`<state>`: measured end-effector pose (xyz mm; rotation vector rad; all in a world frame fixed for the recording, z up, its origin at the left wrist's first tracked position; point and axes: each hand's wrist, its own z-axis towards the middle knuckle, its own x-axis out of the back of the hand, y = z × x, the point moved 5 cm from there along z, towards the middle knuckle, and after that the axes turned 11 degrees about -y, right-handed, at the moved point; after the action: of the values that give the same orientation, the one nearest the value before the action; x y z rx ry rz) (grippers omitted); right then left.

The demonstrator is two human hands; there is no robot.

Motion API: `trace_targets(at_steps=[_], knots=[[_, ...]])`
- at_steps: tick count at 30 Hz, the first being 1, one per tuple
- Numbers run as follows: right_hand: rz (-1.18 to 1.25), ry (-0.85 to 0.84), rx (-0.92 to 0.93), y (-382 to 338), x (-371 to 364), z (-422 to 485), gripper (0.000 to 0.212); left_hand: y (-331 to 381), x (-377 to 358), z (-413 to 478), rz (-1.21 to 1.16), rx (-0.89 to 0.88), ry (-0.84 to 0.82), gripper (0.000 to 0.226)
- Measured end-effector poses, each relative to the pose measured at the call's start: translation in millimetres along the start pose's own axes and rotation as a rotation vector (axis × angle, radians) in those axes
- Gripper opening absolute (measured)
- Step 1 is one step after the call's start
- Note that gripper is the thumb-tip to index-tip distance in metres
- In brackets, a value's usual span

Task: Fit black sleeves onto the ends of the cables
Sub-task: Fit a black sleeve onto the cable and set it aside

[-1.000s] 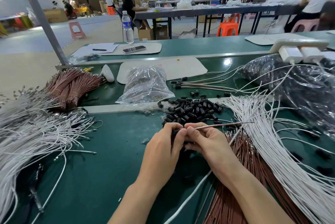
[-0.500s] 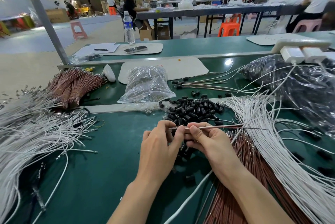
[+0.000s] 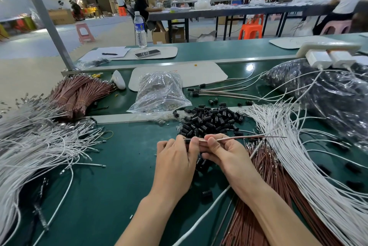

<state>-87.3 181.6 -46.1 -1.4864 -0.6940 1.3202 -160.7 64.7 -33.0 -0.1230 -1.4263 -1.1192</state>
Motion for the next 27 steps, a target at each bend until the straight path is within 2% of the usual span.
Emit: trace_targets(at_steps=[8, 12, 16, 18, 24, 27], knots=[[0.026, -0.012, -0.016, -4, -2, -1, 0.031, -1, 1, 0, -0.023, 0.008, 0.008, 0.055], [0.065, 0.016, -0.007, -9, -5, -1, 0.035, -4, 2, -2, -0.189, 0.033, 0.057, 0.043], [0.133, 0.134, 0.043, -19, 6, -4, 0.032, -21, 16, -4, -0.6, 0.16, 0.256, 0.042], [0.163, 0.177, 0.07, -24, 13, -6, 0.031, -27, 22, -5, -0.72, 0.201, 0.352, 0.045], [0.151, 0.231, 0.135, -35, 18, -11, 0.03, -30, 36, -8, -0.845, 0.18, 0.471, 0.031], [0.16, 0.268, 0.165, -42, 21, -13, 0.028, -35, 50, -10, -0.861, 0.171, 0.581, 0.025]])
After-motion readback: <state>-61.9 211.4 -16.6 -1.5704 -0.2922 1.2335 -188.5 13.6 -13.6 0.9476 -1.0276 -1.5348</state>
